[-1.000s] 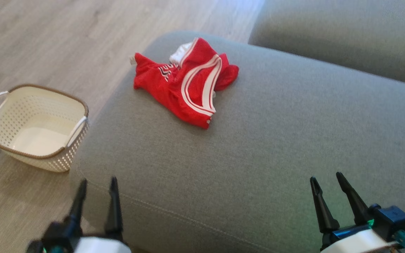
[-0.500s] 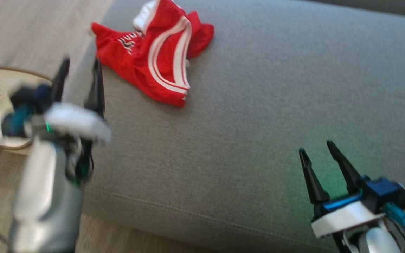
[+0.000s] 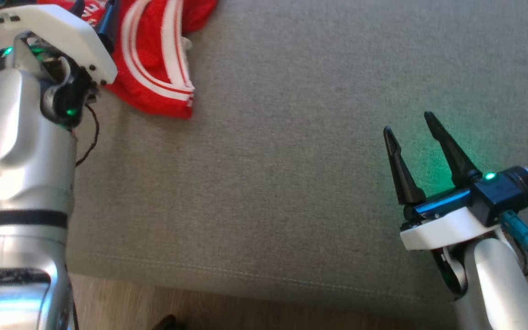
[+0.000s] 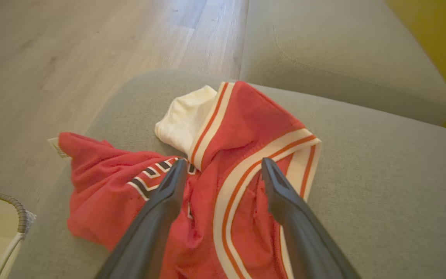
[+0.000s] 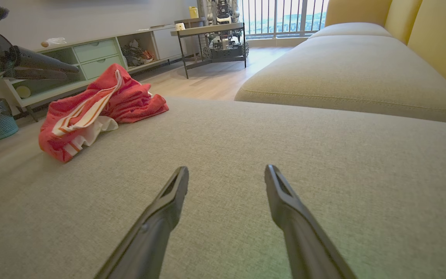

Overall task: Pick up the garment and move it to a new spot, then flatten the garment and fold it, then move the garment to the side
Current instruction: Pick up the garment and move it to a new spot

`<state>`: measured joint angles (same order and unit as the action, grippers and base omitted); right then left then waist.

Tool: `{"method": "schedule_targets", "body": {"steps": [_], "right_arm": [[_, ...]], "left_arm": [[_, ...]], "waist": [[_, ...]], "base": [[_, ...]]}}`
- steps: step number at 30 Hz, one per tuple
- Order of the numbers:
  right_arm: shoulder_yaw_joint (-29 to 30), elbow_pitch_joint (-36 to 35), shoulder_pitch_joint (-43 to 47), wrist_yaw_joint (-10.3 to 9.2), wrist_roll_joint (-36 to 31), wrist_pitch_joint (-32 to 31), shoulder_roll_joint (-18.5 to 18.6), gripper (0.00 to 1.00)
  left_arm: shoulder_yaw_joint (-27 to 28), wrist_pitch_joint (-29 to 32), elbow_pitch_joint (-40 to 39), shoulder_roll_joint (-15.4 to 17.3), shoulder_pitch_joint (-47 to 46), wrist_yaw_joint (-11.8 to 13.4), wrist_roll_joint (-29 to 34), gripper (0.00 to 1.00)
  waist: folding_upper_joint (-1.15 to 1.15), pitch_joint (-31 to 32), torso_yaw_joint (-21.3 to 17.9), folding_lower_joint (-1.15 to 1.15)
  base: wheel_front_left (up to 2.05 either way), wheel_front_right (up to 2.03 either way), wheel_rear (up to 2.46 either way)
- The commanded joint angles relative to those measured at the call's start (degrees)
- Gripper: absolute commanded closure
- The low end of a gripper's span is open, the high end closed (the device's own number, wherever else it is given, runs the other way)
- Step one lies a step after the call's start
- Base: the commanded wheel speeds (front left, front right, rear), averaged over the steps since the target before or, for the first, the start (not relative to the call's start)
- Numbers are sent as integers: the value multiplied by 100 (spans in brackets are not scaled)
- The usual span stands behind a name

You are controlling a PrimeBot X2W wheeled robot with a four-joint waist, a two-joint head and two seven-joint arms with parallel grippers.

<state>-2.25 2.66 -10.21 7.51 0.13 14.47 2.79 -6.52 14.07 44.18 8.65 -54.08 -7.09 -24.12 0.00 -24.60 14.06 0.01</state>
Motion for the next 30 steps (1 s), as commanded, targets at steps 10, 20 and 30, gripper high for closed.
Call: {"method": "schedule_targets", "body": {"steps": [10,20,30], "right_arm": [[-174,-314,-360,-2,-42,52,9,0],[-111,-356,-422,-2,-70,52,9,0],[-175,-301,-363,-2,-30,52,9,0]], "left_arm": [[24,-178,1273,164,-776,-26,-141,0],[-367,-321,1860,-25,-732,-38,-455,0],[-998,-1195,1647,43,-455,-39,-818,100]], "waist": [[0,-684,-359,-1],[0,-801,-356,-1],[0,-426,-330,-1]], "base": [[0,0,0],[0,0,0],[0,0,0]]}}
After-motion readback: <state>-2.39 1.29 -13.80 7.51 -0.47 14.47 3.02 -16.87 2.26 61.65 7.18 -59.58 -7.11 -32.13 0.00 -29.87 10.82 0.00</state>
